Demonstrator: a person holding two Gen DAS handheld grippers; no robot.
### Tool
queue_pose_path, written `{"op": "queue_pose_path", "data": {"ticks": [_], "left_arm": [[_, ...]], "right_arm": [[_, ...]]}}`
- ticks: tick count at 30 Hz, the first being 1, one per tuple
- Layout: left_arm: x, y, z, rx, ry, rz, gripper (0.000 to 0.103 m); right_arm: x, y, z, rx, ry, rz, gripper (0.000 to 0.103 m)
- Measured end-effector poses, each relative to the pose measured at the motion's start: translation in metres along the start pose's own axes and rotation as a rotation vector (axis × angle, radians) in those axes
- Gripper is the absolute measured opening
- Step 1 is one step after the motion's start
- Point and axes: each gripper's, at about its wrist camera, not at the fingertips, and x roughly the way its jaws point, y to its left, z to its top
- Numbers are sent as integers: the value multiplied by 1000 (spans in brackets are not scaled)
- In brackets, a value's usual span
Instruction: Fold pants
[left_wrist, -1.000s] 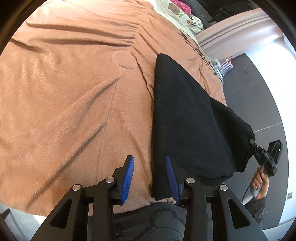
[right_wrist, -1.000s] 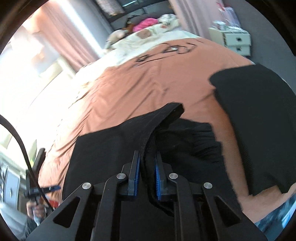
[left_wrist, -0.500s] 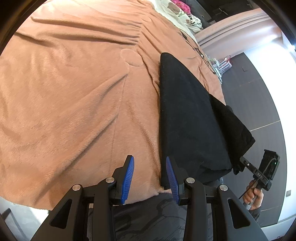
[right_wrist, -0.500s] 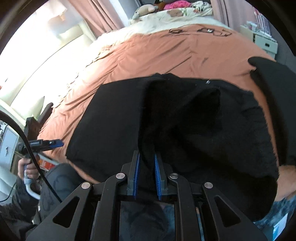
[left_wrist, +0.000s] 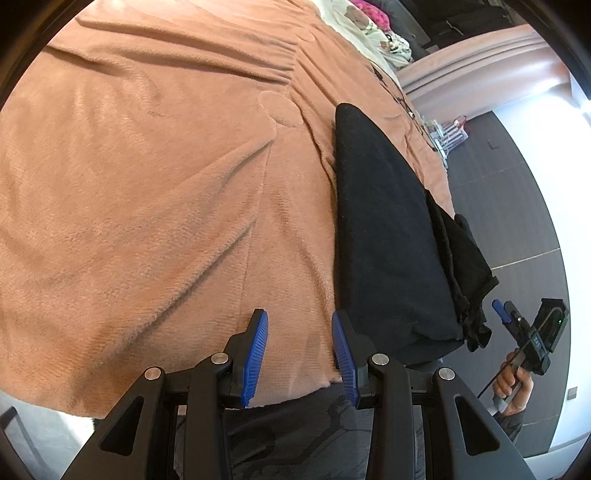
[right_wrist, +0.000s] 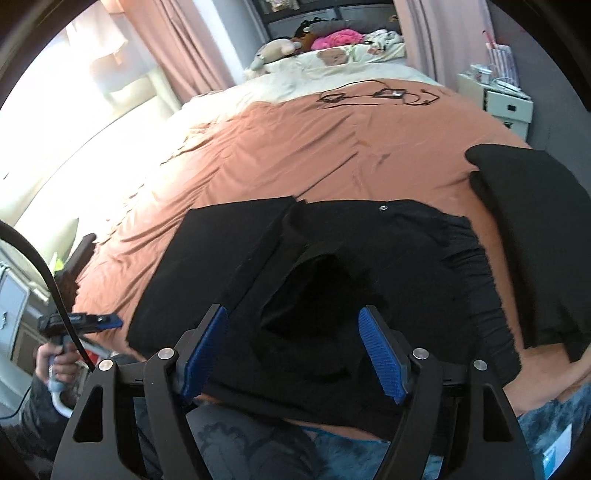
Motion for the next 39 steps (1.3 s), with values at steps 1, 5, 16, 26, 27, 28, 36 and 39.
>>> {"op": "queue_pose_path", "data": {"ticks": [1,5,16,26,27,28,36,39], "left_arm": [[0,2,0,-3,0,0,38],[1,3,1,-9,2,0,38],[-1,5,7,-12,-4,24,38],[5,-2,14,-7,-3,45,38],[5,-2,15,-7,-4,46,38],[6,-2,17,-7,-4,47,38],[11,-7,22,-6,-6,55,38],[11,-7,22,-5,-7,59,38]], "right_arm": [[4,1,1,-2,8,-9,73],[21,18,6,-45,35,-49,73],[49,22,37,-78,89,-96,35],[22,14,63,-142,-3,-168,0],[18,11,68,-143,-15,-182,0],[15,8,70,-143,-22,-194,0],[14,-20,99,-109,-61,-367,0],[20,-26,105,-70,-39,-422,3]]}}
